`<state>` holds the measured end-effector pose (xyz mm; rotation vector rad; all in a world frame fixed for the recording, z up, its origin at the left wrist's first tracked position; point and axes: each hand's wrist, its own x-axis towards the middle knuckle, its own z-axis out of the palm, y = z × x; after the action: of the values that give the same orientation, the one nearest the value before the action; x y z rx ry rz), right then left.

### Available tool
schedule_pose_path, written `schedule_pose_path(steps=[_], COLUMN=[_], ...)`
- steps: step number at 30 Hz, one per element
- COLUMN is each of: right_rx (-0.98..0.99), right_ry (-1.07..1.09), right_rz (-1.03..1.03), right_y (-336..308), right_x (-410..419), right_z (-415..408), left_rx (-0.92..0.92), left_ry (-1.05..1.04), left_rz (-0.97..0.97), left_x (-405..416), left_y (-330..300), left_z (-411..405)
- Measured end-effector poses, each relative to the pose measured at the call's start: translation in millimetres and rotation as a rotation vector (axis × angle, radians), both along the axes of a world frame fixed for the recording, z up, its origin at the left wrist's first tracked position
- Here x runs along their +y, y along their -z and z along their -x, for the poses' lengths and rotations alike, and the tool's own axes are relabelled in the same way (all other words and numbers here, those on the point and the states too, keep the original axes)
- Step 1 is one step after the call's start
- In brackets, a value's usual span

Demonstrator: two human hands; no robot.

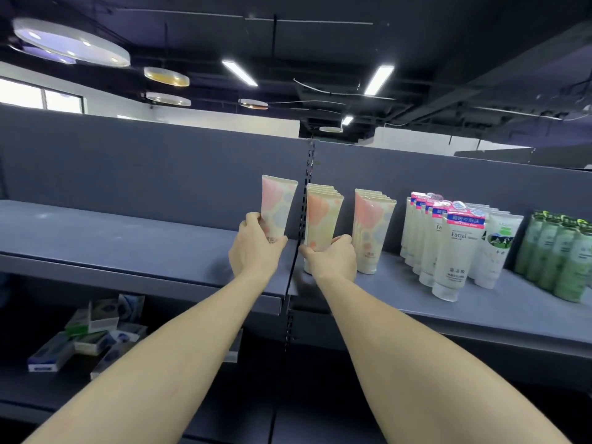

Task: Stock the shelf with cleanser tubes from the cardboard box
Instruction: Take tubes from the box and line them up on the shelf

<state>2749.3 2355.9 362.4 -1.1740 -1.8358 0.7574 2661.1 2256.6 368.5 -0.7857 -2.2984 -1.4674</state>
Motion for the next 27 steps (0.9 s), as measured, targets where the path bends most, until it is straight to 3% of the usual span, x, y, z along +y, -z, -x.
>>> schedule_pose_path(steps=[27], right_rx=[-0.111], right_ry=[-0.08], right_rz=[0.037], right_y=[-7], right_x=[-4], right_z=[-21], left_rx=[0.038], left_ry=[0.063], left_rz=[-0.025], left_x=[3], left_y=[-8], left_z=[-29])
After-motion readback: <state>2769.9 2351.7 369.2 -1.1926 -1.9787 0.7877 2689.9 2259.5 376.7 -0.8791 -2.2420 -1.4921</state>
